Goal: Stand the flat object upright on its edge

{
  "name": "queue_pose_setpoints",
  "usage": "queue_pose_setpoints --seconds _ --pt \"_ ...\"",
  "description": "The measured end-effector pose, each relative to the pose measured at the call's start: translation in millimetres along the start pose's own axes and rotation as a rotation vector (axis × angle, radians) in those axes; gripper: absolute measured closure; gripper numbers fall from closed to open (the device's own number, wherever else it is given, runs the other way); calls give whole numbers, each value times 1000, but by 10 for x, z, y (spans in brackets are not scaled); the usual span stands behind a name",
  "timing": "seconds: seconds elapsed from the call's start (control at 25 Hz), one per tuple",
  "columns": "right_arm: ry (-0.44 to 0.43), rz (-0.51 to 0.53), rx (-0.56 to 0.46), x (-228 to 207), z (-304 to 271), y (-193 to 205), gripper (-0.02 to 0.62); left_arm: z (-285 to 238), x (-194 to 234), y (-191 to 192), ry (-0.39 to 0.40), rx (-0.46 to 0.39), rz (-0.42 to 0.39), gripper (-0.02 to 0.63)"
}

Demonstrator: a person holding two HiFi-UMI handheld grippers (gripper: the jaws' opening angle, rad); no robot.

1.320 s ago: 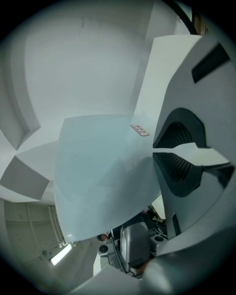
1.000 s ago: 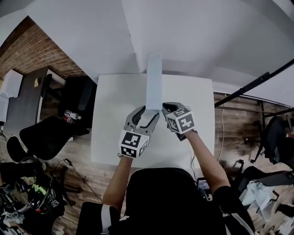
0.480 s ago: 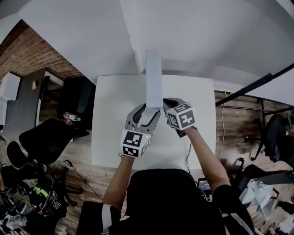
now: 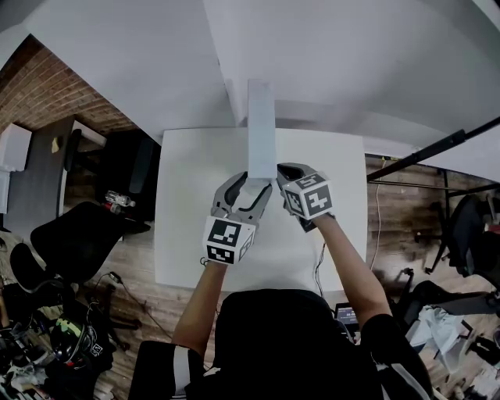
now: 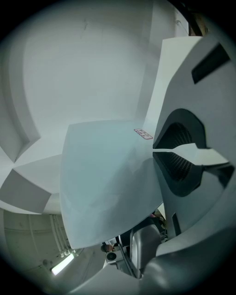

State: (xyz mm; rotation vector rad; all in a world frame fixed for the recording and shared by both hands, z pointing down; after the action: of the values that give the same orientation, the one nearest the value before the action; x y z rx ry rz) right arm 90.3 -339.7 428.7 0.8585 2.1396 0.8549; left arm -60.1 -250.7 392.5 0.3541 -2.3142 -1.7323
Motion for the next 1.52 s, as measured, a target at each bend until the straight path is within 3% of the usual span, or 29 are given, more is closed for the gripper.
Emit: queue_pose_setpoints --seconds 0.72,1.52 --pt "2 4 5 -20 -28 0 541 -15 72 3 15 -3 15 357" --pt "4 27 -14 86 165 55 541 212 60 8 -37 -11 12 357"
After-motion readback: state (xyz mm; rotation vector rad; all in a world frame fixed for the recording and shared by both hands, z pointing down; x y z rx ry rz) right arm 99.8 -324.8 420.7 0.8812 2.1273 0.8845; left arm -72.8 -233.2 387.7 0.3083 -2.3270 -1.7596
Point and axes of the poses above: the fingertips, and each gripper's own axes: z backward along the fingers, x to its left, y out of its underside, the point moved 10 cm from there along z, backward along the fingers, and after that the axes turned 12 degrees about -y, right-handed, at the moved point
